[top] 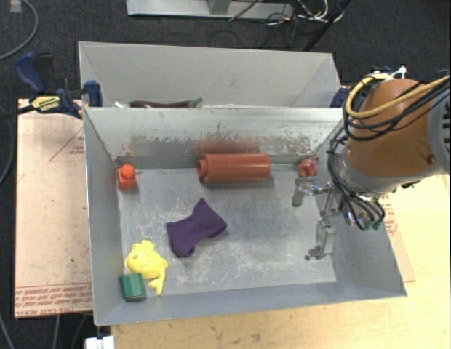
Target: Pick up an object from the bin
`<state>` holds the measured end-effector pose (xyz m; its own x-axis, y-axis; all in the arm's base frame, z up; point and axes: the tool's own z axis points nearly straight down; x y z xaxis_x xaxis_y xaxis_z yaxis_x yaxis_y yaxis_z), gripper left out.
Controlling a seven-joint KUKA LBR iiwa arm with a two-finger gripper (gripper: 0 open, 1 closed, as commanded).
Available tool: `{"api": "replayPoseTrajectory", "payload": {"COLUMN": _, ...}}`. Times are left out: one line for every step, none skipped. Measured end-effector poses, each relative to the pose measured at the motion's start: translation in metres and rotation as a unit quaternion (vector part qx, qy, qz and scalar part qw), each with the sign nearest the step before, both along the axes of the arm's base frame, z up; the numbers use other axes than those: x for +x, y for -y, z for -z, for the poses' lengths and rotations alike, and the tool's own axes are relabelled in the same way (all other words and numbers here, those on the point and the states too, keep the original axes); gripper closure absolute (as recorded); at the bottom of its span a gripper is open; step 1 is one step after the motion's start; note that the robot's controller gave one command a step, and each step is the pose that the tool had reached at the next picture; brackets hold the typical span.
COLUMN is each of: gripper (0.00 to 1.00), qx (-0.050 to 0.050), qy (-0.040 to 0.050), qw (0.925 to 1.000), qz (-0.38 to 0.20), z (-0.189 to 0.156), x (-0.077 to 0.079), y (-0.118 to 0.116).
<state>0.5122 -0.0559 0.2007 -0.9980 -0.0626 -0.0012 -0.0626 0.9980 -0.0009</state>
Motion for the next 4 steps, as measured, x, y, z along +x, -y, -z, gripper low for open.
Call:
{"api": "replayPoseTrajectory", "payload": {"gripper": 0.00, "qx": 0.002, "qy": 0.0003, "qw": 0.9989, "qz": -0.047, "z": 0.017, "x": 0.034, "y": -0.028}}
{"api": "replayPoseTrajectory", "payload": {"gripper": 0.00, "qx": 0.000, "qy": 0.0015, "qw": 0.9974, "qz": -0.072, "z": 0.029, "x": 0.050, "y": -0.054}}
{"api": "replayPoseTrajectory", "payload": {"gripper": 0.00, "qx": 0.001, "qy": 0.0024, "qw": 0.9921, "qz": -0.125, "z": 0.049, "x": 0.072, "y": -0.090}}
{"api": "replayPoseTrajectory", "payload": {"gripper": 0.00, "qx": 0.001, "qy": 0.0042, "qw": 0.9839, "qz": -0.178, "z": 0.075, "x": 0.092, "y": -0.113}}
